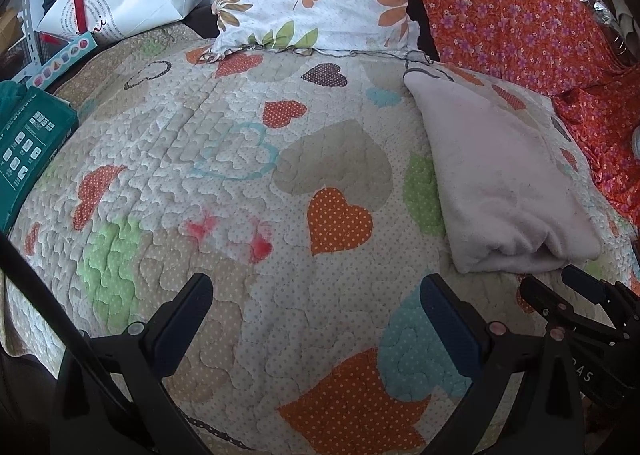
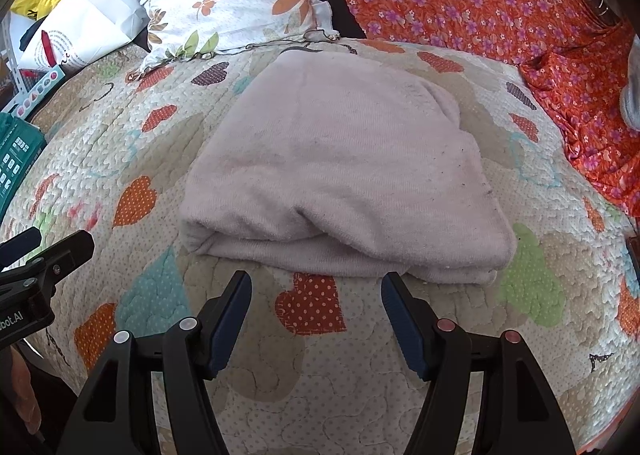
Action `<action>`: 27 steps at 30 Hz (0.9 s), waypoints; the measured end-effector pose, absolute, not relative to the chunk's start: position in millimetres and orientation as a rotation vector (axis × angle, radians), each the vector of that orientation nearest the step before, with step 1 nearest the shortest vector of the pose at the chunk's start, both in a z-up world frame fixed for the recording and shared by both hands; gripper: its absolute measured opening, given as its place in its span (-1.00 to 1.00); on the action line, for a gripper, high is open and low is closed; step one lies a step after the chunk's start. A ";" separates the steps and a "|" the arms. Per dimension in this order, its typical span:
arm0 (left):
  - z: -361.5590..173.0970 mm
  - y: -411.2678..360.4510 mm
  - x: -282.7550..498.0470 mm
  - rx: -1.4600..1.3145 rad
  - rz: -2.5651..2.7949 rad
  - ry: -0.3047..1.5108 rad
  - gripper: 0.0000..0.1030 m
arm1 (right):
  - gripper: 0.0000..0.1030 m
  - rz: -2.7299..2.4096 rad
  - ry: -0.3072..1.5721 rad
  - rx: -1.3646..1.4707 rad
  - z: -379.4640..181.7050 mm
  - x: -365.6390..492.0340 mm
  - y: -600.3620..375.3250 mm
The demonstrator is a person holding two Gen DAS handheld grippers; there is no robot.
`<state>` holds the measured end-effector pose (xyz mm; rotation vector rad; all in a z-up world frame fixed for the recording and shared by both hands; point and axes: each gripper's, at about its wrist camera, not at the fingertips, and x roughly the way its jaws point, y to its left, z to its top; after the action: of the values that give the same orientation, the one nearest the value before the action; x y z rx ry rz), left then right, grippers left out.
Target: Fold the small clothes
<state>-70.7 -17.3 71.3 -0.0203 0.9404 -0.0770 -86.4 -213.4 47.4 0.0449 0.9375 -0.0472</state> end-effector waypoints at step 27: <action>22.3 -20.7 -56.2 -0.010 -0.021 1.113 1.00 | 0.43 -0.050 0.942 0.041 46.5 -86.8 -215.0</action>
<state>-56.2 -20.7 22.3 -0.0100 1.1134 -0.0210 -86.8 -215.0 46.5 0.0415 0.9423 -0.0505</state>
